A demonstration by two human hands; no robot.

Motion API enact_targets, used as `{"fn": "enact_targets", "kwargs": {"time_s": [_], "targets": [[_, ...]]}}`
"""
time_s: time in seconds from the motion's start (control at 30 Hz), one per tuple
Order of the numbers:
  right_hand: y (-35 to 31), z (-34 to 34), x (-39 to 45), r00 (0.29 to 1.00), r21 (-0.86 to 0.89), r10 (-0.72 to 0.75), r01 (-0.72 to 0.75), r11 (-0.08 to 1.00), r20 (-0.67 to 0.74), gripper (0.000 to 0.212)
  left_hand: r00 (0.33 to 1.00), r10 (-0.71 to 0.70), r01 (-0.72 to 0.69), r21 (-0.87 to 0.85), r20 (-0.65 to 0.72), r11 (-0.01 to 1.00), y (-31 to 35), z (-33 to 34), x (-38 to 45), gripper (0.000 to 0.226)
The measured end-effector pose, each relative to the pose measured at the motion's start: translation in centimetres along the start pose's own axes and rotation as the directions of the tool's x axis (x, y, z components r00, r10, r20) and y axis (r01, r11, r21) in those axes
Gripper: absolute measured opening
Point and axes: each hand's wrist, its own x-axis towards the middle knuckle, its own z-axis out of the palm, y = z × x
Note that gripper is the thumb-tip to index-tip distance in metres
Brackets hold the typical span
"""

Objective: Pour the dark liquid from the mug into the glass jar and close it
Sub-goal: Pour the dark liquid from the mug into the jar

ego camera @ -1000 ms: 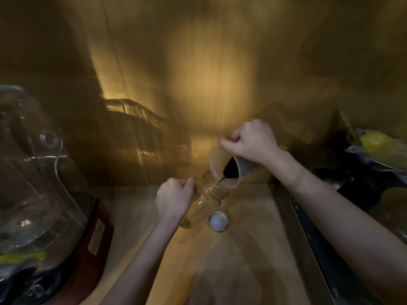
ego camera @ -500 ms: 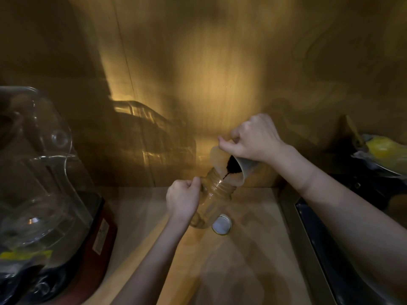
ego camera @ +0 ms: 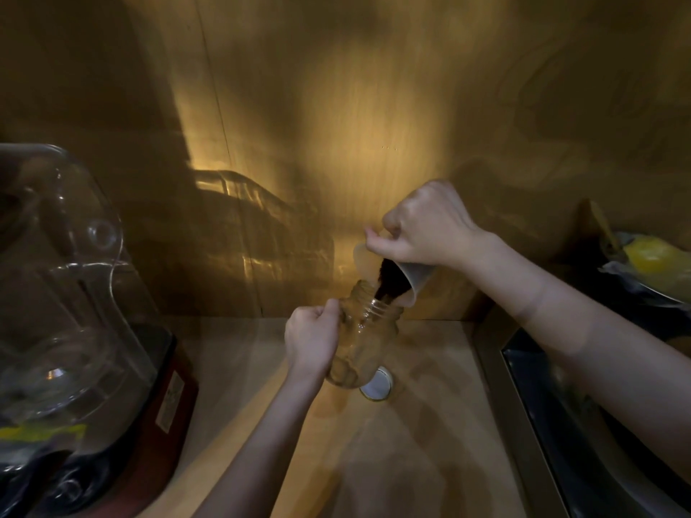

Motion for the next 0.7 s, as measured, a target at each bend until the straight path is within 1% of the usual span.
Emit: {"fn": "enact_targets", "kwargs": {"time_s": [0.2,0.43,0.57,0.7], "targets": [[0.14,0.03,0.49,1.000,0.010,-0.006,0.006,1.000,-0.012,0.056,0.999,-0.001,0.002,-0.037,0.034,0.999,0.03,-0.12,0.28,0.035],[0.42,-0.28,0.56,0.998,0.014,-0.057,0.057,0.998,-0.013,0.054,1.000,-0.016,0.018,-0.062,0.022,0.998,0.14,0.13,0.44,0.037],[0.37,-0.35,0.60,0.993,-0.009,-0.115,0.115,0.993,0.017,0.053,1.000,-0.013,0.014,-0.066,0.021,0.998,0.22,0.33,0.53,0.039],[0.50,-0.71,1.08,0.990,-0.022,-0.138,0.138,0.990,0.009,0.053,0.999,-0.012,0.015,-0.081,0.030,0.997,0.14,0.31,0.65,0.037]]}}
